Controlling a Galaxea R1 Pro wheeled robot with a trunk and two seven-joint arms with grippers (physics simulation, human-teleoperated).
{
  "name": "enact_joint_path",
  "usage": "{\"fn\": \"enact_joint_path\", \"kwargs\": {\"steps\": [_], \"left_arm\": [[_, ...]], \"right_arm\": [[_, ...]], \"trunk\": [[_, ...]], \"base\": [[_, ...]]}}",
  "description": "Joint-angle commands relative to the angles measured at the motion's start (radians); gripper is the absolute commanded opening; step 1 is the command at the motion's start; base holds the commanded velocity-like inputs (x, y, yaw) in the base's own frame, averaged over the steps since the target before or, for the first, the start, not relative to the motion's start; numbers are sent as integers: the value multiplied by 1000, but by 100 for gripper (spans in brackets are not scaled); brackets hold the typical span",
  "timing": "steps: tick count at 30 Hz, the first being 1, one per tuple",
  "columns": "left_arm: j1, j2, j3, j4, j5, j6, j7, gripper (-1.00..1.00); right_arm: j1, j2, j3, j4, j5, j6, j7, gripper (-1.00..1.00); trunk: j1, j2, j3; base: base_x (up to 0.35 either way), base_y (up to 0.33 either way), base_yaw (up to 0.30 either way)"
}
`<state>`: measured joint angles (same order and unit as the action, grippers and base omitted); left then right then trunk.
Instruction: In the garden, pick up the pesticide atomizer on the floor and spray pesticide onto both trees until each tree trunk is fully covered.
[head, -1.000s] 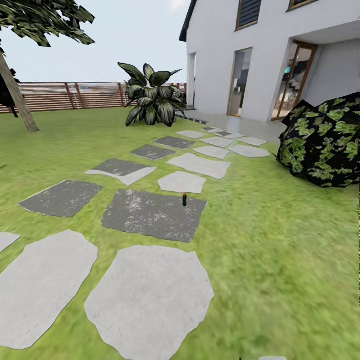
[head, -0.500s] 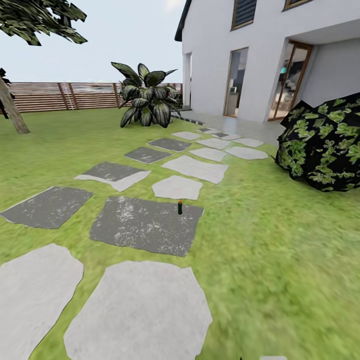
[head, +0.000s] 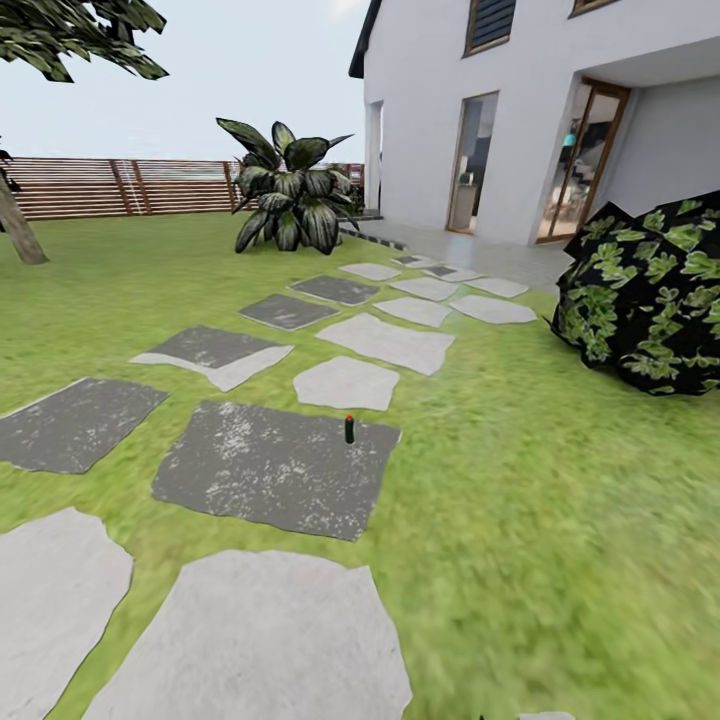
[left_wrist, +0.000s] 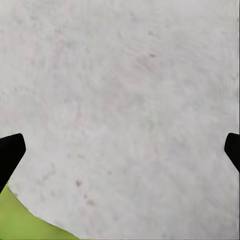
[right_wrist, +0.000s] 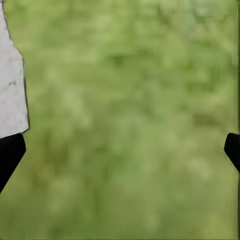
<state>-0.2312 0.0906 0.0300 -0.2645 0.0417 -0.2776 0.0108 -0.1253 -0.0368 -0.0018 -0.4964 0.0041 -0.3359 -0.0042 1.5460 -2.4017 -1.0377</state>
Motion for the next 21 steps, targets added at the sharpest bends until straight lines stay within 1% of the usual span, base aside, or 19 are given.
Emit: {"fn": "enact_joint_path", "kwargs": {"steps": [1,21], "left_arm": [[0,0,1,1,4,-3,0,100],[0,0,1,1,4,-3,0,100]], "right_arm": [[-1,0,0,1,0,-3,0,100],[-1,0,1,2,0,-3,0,100]], "trunk": [[0,0,-1],[0,0,-1]], "base": [[292,-143,0],[292,-143,0]]}}
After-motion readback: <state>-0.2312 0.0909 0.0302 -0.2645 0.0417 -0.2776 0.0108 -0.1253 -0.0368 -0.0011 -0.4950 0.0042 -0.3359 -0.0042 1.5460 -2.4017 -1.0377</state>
